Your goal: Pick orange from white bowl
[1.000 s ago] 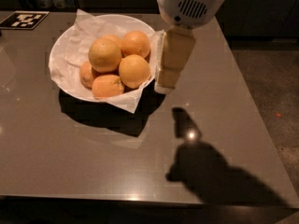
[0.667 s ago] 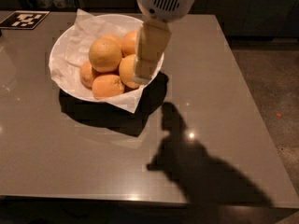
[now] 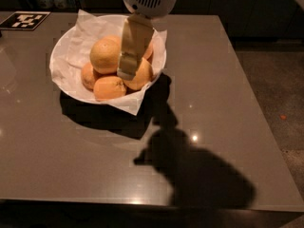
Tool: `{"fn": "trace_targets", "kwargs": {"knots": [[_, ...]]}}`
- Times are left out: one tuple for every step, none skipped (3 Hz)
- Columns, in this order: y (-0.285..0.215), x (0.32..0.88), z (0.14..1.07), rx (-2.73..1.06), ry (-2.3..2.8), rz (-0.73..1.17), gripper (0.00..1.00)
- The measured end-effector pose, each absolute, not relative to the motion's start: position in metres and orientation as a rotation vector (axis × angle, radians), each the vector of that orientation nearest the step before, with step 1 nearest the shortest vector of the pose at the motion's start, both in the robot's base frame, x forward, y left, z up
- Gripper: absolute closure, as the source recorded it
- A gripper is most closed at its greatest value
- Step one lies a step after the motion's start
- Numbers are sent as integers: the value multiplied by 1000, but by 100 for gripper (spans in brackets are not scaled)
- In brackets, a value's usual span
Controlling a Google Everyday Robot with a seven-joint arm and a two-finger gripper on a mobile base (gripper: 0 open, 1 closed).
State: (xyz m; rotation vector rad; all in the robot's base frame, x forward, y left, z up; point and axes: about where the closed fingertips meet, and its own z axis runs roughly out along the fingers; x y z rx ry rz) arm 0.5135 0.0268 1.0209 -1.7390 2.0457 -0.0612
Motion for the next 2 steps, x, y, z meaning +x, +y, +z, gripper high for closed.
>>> {"fn": "trace_targets", "kwargs": {"knots": [[56, 520, 1019, -1735, 2016, 8, 0], [102, 532, 996, -1789, 2012, 104, 0]]}}
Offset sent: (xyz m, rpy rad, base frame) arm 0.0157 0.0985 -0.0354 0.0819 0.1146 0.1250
